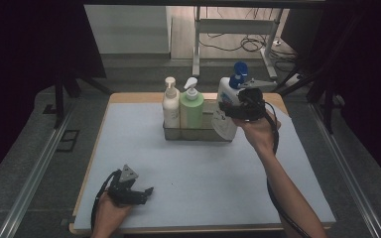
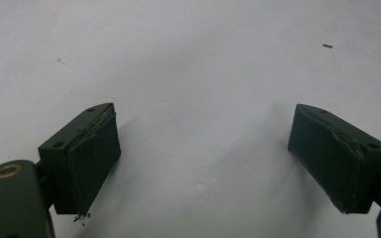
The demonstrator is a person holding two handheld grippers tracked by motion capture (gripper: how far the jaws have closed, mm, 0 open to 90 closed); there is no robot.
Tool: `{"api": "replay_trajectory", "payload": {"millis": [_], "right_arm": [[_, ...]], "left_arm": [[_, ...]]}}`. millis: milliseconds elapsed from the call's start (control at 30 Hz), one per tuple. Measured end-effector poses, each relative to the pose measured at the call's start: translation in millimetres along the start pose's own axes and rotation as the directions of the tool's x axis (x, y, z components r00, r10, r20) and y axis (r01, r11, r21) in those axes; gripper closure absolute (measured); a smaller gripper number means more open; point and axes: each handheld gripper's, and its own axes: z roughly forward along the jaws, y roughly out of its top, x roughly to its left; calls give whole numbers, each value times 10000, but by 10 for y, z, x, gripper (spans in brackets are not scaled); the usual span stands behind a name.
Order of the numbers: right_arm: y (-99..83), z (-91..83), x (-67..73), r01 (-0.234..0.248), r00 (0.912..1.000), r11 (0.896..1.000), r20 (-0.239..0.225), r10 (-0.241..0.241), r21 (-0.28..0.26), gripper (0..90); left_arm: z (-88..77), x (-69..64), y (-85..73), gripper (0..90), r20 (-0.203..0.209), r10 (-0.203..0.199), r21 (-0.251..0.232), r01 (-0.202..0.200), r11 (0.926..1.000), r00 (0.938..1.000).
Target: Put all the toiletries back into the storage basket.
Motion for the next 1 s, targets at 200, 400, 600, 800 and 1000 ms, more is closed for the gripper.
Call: {"api": "replay_trajectory", "payload": {"millis": [200, 400, 600, 800, 1000], "right_arm": [[37, 95, -15, -106, 9999, 9999, 126, 106, -32, 408], [81, 194, -25, -165, 9995, 9998, 264, 167, -65, 408], [115, 290, -34, -219, 9990, 9997, 378, 221, -68, 408], [147, 370, -45, -270, 9986, 9996, 452, 273, -85, 408], [175, 469, -46, -349, 9979, 9994, 537, 350, -36, 408]], "left_arm": [[1, 0, -1, 124, -5, -5, -5, 5, 10000, 10000], [0, 0, -1, 124, -8, -4, -8, 4, 10000, 10000], [0, 0, -1, 124, -2, -4, -8, 4, 10000, 10000], [-1, 2, -1, 124, 0, 18, 12, -18, 10000, 10000], [-1, 0, -1, 125, 5, -3, 11, 3, 10000, 10000]]}}
